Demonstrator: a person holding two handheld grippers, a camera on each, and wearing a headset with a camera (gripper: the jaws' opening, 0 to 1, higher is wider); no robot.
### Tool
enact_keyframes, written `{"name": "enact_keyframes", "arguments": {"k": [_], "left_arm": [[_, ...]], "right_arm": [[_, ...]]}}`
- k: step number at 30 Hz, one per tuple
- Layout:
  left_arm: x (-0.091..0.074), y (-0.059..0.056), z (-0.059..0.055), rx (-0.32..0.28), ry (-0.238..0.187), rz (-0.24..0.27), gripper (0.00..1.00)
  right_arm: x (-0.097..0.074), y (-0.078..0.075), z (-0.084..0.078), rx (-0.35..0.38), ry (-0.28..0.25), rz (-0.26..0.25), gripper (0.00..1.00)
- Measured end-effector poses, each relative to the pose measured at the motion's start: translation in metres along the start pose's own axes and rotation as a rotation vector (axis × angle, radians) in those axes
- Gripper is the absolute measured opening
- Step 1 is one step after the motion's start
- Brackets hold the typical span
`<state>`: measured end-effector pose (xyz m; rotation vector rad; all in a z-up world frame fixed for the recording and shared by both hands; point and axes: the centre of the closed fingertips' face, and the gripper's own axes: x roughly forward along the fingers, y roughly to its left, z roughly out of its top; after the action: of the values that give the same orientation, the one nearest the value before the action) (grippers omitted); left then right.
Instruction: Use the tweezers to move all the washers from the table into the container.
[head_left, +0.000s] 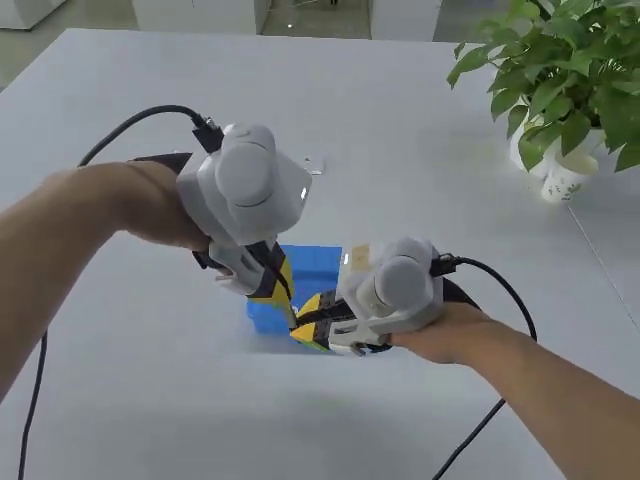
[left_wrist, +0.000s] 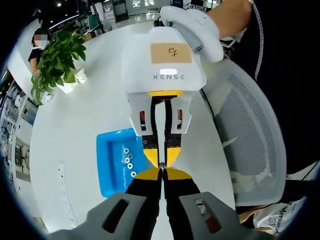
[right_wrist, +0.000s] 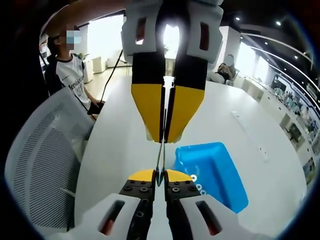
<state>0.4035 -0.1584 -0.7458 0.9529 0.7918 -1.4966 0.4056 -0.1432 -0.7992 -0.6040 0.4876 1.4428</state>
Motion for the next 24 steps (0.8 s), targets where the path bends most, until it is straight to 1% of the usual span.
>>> {"name": "enact_keyframes", "arguments": {"k": [4,7,13,17,23,24], "left_arm": [[0.003,-0.005,0.001,-0.002,-0.009,-0.003,0.05],[0.004,-0.007,0.001,0.000,-0.014,-0.004,0.05],[0.009,-0.009,-0.002,0.009,-0.020,0.003,0.05],[0.011,-0.012,-0.002,0.006,-0.040,0.010,0.05],[0.020,-0.019,-0.006,0.006,-0.049,0.016,0.05],[0.022,-0.018,-0.008,0.006,-0.051,0.019,0.05]], "right_arm": [[0.000,0.005,-0.003,-0.014,0.007,0.002,0.08],[-0.001,0.007,-0.005,-0.007,0.006,0.002,0.07],[-0.004,0.010,-0.010,-0.005,0.020,0.002,0.06],[-0.006,0.013,-0.014,-0.018,0.032,0.002,0.06],[-0.008,0.019,-0.021,-0.033,0.052,0.011,0.06],[-0.008,0.019,-0.022,-0.034,0.055,0.012,0.06]]}}
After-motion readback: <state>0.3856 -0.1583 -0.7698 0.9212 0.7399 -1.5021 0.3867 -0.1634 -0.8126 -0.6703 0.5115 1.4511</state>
